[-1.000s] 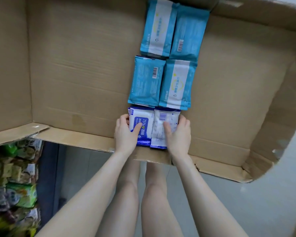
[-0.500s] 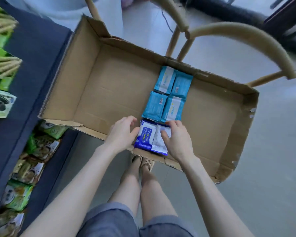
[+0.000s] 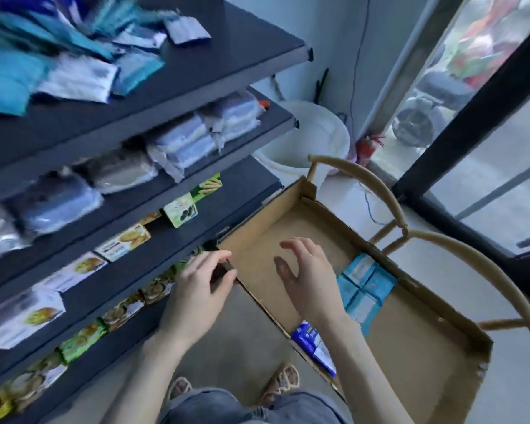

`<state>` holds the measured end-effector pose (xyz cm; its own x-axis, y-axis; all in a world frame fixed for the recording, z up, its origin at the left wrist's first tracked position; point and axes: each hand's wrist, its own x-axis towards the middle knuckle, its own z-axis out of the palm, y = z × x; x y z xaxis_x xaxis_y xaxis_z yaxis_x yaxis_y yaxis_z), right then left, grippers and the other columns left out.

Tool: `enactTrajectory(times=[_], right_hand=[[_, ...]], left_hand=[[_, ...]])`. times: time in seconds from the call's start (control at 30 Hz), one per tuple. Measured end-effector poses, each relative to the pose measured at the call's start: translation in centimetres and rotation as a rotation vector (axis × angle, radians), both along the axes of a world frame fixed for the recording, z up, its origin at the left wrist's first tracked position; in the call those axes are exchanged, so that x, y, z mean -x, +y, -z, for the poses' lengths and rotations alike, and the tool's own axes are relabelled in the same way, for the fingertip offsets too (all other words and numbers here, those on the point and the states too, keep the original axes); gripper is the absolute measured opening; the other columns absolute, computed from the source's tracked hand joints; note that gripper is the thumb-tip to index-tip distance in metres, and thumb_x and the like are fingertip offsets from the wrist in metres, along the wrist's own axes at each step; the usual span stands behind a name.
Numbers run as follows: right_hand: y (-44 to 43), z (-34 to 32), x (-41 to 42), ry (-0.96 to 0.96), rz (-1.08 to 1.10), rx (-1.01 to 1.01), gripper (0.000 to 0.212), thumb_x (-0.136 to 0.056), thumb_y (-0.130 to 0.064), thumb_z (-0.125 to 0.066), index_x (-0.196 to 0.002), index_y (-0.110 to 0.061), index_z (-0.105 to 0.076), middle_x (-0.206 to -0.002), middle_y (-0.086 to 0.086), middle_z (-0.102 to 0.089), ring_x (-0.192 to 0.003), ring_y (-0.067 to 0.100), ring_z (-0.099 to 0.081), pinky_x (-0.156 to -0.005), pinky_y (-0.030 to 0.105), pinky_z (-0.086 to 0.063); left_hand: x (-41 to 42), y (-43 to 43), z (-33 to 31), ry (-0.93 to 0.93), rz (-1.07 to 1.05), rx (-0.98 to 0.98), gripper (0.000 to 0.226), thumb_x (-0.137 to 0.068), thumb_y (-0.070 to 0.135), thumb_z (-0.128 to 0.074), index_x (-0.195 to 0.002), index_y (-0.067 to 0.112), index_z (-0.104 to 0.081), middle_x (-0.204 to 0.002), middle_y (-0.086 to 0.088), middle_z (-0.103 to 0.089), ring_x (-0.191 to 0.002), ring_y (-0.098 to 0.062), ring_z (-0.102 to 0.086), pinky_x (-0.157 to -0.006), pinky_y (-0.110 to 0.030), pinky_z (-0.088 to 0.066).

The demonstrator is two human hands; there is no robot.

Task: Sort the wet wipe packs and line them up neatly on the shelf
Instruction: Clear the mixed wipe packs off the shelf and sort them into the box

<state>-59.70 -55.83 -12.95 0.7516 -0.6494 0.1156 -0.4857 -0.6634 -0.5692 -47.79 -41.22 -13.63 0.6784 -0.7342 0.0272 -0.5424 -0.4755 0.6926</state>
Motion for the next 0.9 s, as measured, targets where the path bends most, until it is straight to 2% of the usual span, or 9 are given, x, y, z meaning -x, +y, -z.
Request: enactTrajectory(times=[0.2,0.33,0.43,0.57,0.67,0.77,0.9], right_hand=[[9.9,-2.0,-8.5,-0.051,-0.207,0.025,0.023,-0.091,-0.025,-0.061,-0.110,-0.013,-0.064,-0.112,0.002,-0.062,-0.100,0.025,-0.057,-0.081,0.029,-0.045],[16.1,-4.5,-15.3,-0.155,-0.316,0.015,0.023,-0.092,-0.025,-0.058,-0.110,-0.011,-0.065,-0.112,0.000,-0.062,-0.100,0.023,-0.058,-0.079,0.030,-0.048],[19.4,-6.9,-20.1,-0.231,-0.396,0.022,0.023,-0.094,-0.023,-0.057,-0.113,-0.012,-0.064,-0.113,-0.002,-0.061,-0.103,0.019,-0.057,-0.081,0.034,-0.049],[22.7,-9.6,-25.9,-0.270,-0.489,0.020,0.020,-0.094,-0.022,-0.057,-0.112,-0.015,-0.063,-0.111,-0.004,-0.060,-0.093,0.020,-0.058,-0.075,0.030,-0.046],[24.5,-10.9,-30.4,-0.278,-0.562,0.035,0.024,-0.095,-0.024,-0.055,-0.115,-0.014,-0.062,-0.115,-0.005,-0.058,-0.088,0.017,-0.055,-0.074,0.025,-0.041],[25.7,-11.6,-34.6,-0.287,-0.587,0.034,0.024,-0.095,-0.025,-0.055,-0.116,-0.015,-0.062,-0.115,-0.005,-0.058,-0.083,0.017,-0.053,-0.075,0.029,-0.044],[26.5,-11.6,-40.2,-0.251,-0.614,0.022,0.026,-0.095,-0.027,-0.054,-0.118,-0.015,-0.061,-0.115,-0.002,-0.060,-0.104,0.019,-0.054,-0.082,0.031,-0.044]], left_hand=[[-5.7,12.4,-2.3,-0.063,-0.191,0.056,0.028,-0.090,0.025,-0.061,-0.118,0.019,-0.061,-0.110,0.015,-0.058,-0.108,-0.007,-0.053,-0.088,-0.015,-0.036],[-10.8,19.2,-5.1,-0.137,-0.294,0.148,0.031,-0.090,0.030,-0.058,-0.119,0.021,-0.060,-0.113,0.017,-0.059,-0.109,-0.001,-0.052,-0.092,-0.018,-0.039],[-14.6,23.1,-7.7,-0.235,-0.382,0.197,0.026,-0.090,0.025,-0.061,-0.116,0.018,-0.062,-0.109,0.012,-0.062,-0.105,-0.006,-0.056,-0.091,-0.023,-0.042],[-18.7,27.4,-10.2,-0.309,-0.469,0.239,0.029,-0.088,0.031,-0.056,-0.114,0.017,-0.062,-0.103,0.009,-0.063,-0.099,-0.008,-0.058,-0.086,-0.026,-0.044],[-22.2,29.6,-10.8,-0.345,-0.543,0.238,0.027,-0.090,0.023,-0.062,-0.115,0.016,-0.061,-0.103,0.007,-0.063,-0.101,-0.010,-0.059,-0.087,-0.029,-0.047],[-25.7,30.9,-11.1,-0.381,-0.596,0.237,0.027,-0.089,0.022,-0.063,-0.115,0.014,-0.062,-0.104,0.006,-0.063,-0.100,-0.010,-0.061,-0.087,-0.027,-0.046],[-30.4,31.5,-10.9,-0.383,-0.650,0.180,0.028,-0.088,0.020,-0.064,-0.115,0.013,-0.063,-0.109,0.003,-0.064,-0.103,-0.014,-0.060,-0.089,-0.032,-0.048]])
